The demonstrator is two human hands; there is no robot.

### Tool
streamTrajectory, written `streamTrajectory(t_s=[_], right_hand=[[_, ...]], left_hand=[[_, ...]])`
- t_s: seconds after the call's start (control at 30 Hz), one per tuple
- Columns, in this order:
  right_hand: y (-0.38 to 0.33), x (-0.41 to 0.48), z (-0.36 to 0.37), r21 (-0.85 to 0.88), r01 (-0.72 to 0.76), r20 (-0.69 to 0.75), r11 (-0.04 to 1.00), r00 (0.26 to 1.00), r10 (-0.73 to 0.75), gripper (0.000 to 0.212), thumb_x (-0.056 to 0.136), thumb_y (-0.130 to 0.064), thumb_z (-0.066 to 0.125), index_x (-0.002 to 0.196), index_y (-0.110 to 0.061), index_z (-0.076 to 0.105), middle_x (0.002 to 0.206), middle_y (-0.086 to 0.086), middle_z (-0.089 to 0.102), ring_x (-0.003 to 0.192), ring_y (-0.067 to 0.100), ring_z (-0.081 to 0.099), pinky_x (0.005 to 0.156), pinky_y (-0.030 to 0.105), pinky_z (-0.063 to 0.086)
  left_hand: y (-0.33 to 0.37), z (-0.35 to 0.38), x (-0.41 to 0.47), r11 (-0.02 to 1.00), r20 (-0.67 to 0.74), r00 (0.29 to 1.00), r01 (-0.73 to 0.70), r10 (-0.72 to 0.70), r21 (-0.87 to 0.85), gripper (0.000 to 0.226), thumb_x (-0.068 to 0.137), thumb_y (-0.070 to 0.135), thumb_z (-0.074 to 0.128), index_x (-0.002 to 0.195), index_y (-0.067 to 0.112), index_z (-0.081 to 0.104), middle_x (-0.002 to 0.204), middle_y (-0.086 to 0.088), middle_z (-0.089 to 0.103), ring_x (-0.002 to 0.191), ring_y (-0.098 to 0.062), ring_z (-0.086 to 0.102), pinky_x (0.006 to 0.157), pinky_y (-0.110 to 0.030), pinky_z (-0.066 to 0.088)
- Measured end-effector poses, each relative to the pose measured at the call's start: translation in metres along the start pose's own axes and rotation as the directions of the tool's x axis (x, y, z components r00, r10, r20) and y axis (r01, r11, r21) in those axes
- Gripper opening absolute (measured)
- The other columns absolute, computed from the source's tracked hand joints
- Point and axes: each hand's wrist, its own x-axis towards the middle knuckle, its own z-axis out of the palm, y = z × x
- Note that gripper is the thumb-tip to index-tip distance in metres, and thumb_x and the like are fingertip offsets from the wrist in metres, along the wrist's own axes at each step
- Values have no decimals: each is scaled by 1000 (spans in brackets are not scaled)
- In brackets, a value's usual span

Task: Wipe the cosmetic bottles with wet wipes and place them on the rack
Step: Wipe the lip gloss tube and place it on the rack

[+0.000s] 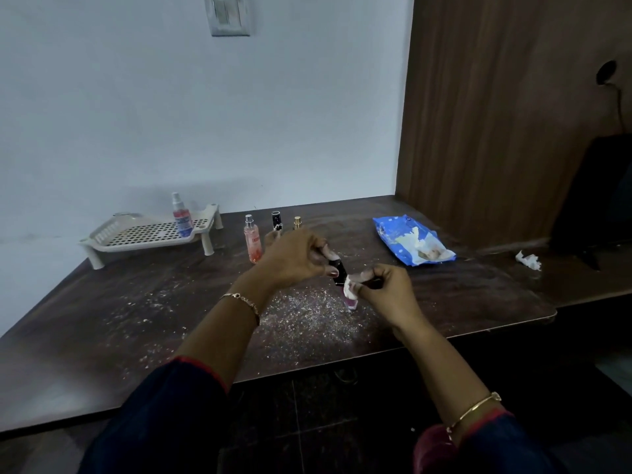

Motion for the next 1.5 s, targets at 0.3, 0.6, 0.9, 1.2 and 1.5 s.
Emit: streamTrajectory(t_s=[0.3,0.6,0.9,1.2,1.5], right_hand=[[8,-17,12,-56,-34,-146,998,989,25,18,73,-3,74,70,-20,70,75,-5,72,73,13,67,75,31,54],[-45,-65,37,-299,470,-55,831,860,-506,22,79,5,60,82,-15,67,90,-4,64,83,10,61,77,19,47],[-30,-58,18,-483,385,-108,786,865,-490,20,77,6,64,87,-10,70,91,-2,66,83,14,62,77,16,42],[-41,-70,11,-504,553,39,663,781,-623,35,66,17,60,89,-9,67,96,0,66,89,13,60,81,14,42],[-28,-68,-6,-491,429,-66,758,850,-523,26,74,9,63,86,-13,68,93,-4,67,86,8,60,82,7,38]], left_hand=[[-22,19,-55,974,-316,948,33,41,224,30,78,32,70,108,29,66,108,15,65,108,-4,48,108,-37,8],[-15,43,-75,997,-597,799,43,-73,-65,21,69,20,80,88,24,73,88,18,61,94,-9,55,91,-33,20],[-3,54,-79,975,-597,792,-10,-129,-223,19,65,23,82,79,17,70,81,25,54,85,-5,52,91,-35,24],[11,54,-84,968,-588,797,-22,-134,-251,37,72,20,77,106,31,67,86,36,49,87,5,43,83,2,11],[19,80,-72,973,-524,846,-27,-101,-231,32,69,30,78,99,35,68,81,31,54,88,-9,51,90,-36,26]])
